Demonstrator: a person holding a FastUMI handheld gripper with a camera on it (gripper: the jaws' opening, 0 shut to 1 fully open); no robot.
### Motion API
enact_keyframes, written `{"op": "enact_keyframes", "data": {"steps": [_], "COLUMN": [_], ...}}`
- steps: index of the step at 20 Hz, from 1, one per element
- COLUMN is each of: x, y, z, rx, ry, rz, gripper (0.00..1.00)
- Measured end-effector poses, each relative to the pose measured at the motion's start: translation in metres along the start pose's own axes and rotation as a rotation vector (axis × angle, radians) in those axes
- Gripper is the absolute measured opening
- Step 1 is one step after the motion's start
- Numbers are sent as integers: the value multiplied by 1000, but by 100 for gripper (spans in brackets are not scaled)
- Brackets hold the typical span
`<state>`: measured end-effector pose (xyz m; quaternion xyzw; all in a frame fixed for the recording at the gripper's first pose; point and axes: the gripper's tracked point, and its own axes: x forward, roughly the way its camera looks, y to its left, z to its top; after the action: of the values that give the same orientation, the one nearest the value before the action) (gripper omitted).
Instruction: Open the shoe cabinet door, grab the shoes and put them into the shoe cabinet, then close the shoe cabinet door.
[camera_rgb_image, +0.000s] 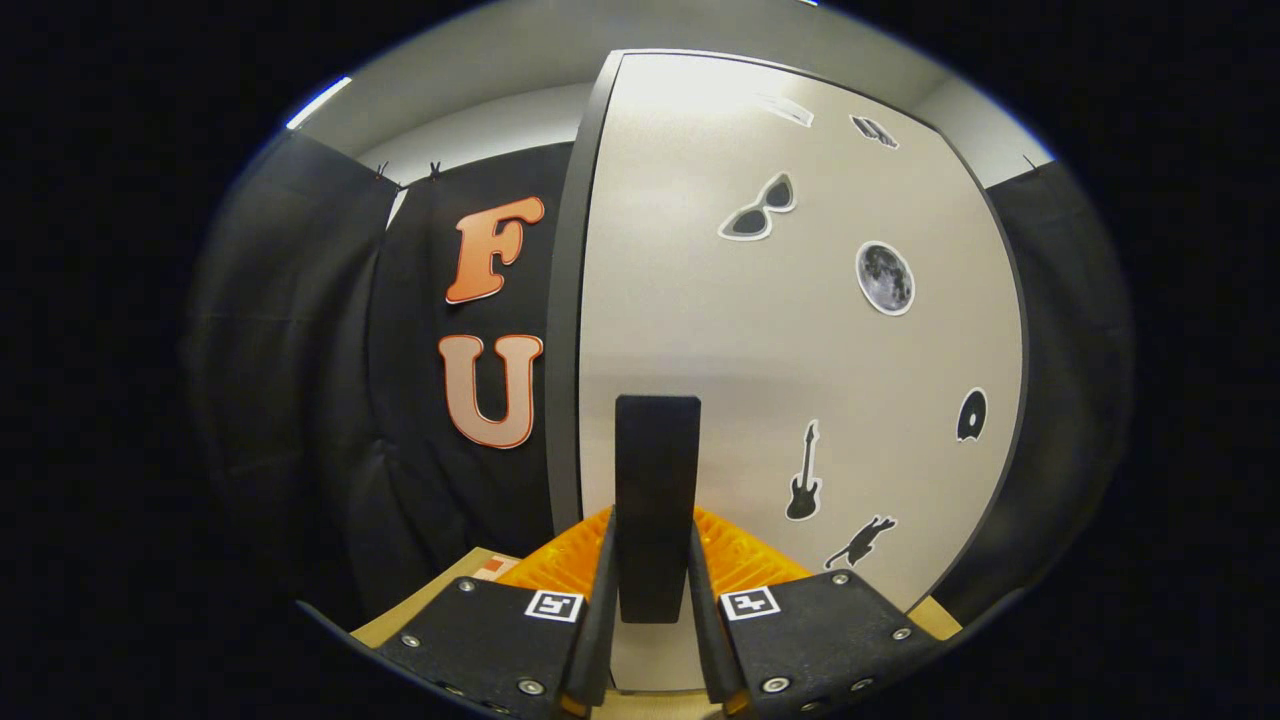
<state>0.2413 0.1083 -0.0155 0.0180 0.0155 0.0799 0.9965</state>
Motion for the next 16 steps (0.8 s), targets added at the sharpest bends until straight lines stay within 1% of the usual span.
{"op": "enact_keyframes", "data": {"steps": [5, 13, 16], "x": [-13, -54, -73], "y": [-5, -16, -26], "z": [-1, 4, 4], "rx": [14, 30, 23], "ry": [20, 21, 26], "rz": [-18, -32, -51], "gripper": [30, 30, 30]}}
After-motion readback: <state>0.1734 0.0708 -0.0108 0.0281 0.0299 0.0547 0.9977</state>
